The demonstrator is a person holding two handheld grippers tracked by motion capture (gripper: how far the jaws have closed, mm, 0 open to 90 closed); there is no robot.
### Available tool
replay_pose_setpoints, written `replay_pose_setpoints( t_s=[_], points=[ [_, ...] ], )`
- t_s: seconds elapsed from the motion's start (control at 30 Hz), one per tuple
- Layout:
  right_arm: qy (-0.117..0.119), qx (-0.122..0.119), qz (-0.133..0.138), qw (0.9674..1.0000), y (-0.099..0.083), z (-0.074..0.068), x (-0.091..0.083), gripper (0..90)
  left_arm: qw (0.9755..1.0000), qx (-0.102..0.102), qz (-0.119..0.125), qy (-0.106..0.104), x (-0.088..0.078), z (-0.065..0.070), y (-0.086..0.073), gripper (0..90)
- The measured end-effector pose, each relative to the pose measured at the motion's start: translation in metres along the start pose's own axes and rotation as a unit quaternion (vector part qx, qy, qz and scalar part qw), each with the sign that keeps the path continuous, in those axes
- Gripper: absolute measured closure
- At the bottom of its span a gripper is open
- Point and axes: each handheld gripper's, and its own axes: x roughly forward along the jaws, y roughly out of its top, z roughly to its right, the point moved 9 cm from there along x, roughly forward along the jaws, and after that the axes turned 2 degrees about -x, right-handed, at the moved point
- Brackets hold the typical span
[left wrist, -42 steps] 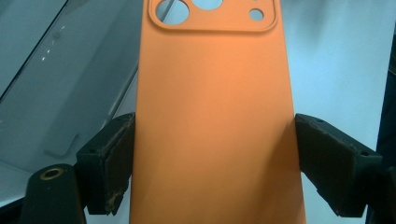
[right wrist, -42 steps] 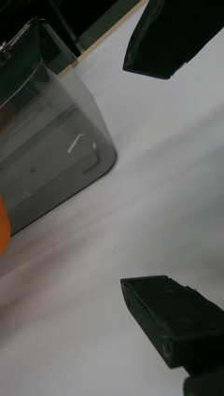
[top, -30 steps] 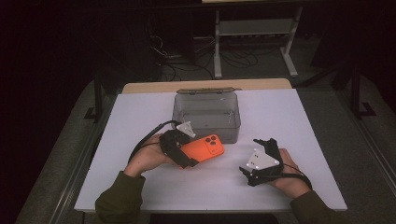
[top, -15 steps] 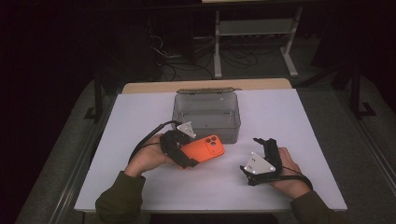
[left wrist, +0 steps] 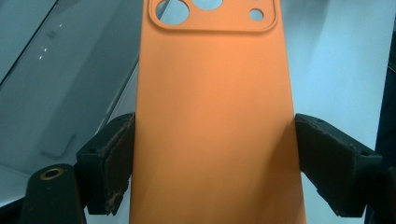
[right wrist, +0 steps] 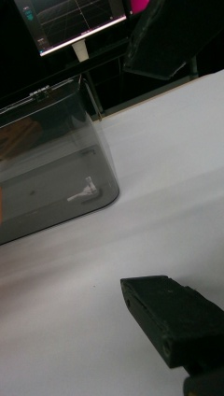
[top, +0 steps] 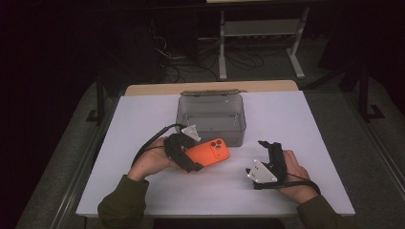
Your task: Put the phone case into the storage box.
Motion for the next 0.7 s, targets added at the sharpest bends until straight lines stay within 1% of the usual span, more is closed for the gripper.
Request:
replay_pose_setpoints(
  t_s=[0.07, 0.13, 0.37, 0.43, 0.57, 0.7],
  points=[
    [-0.005, -0.006, -0.002, 1.0000, -0.0001, 0.0003, -0.0003, 0.0, 1.0000, 0.000, 0.001, 0.000, -0.0001, 0.0000, 0.0002, 16.6],
    [-0.010, -0.019, -0.001, 0.9998, 0.0001, 0.0010, -0.0003, 0.0, 1.0000, -0.001, 0.000, -0.001, -0.0004, 0.0005, 0.0001, 16.6],
    [-0.025, -0.039, -0.004, 0.9989, 0.0010, 0.0016, -0.0011, 0.0, 1.0000, -0.001, 0.000, -0.001, -0.0002, 0.0010, 0.0001, 16.6],
    [-0.030, -0.047, -0.004, 0.9984, 0.0017, 0.0021, -0.0014, 0.0, 1.0000, -0.001, 0.000, -0.001, -0.0001, 0.0011, 0.0002, 16.6],
    [-0.038, -0.055, -0.003, 0.9978, 0.0034, 0.0020, -0.0019, 0.0, 1.0000, -0.001, 0.000, -0.001, -0.0002, 0.0007, 0.0001, 16.6],
    [-0.048, -0.074, -0.007, 0.9961, 0.0041, 0.0021, -0.0022, 0.0, 1.0000, 0.001, -0.001, -0.001, -0.0004, 0.0008, 0.0001, 16.6]
  ],
)
